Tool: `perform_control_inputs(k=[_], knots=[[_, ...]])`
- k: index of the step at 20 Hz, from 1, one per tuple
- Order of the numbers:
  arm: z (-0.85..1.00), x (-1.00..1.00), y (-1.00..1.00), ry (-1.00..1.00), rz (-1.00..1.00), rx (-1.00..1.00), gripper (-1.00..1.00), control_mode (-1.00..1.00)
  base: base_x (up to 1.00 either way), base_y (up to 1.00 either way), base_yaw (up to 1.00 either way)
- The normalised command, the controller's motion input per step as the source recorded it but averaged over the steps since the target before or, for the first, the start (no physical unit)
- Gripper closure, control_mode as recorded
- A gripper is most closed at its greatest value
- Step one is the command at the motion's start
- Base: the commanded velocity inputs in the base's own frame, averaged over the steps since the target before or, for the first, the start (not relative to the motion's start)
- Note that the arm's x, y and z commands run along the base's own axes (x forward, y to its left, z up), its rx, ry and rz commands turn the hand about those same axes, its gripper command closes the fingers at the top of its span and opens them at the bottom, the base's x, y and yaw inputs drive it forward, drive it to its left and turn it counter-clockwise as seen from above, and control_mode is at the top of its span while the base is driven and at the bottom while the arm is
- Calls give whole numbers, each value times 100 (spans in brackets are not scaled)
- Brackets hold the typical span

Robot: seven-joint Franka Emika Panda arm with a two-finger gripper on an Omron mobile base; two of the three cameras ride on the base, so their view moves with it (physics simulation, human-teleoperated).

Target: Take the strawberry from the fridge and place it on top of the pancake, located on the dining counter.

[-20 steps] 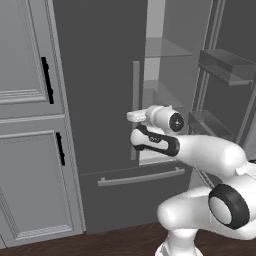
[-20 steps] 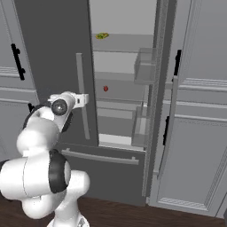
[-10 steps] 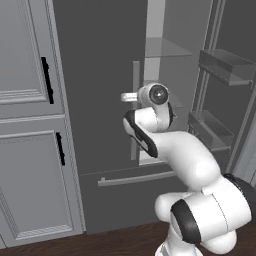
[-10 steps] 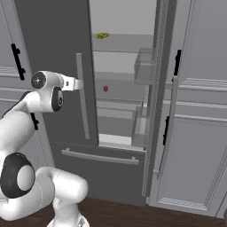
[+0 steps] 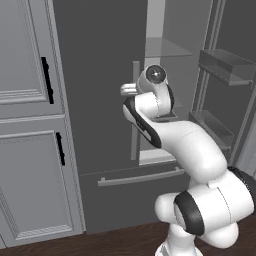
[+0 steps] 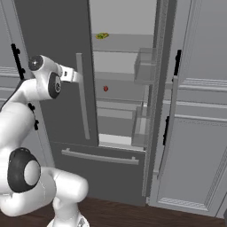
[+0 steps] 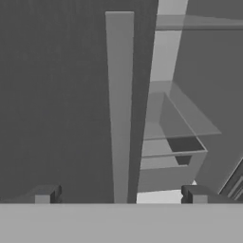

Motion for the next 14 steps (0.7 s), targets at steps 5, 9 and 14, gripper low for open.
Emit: perform_control_inputs(k=[5,9,14], knots=[[-1,14,-29,3,6,7,-100,-100,0,0,0],[1,58,0,11,0,3,-100,-100,0,0,0],[0,51,1,9,0,0,-100,-100,0,0,0]])
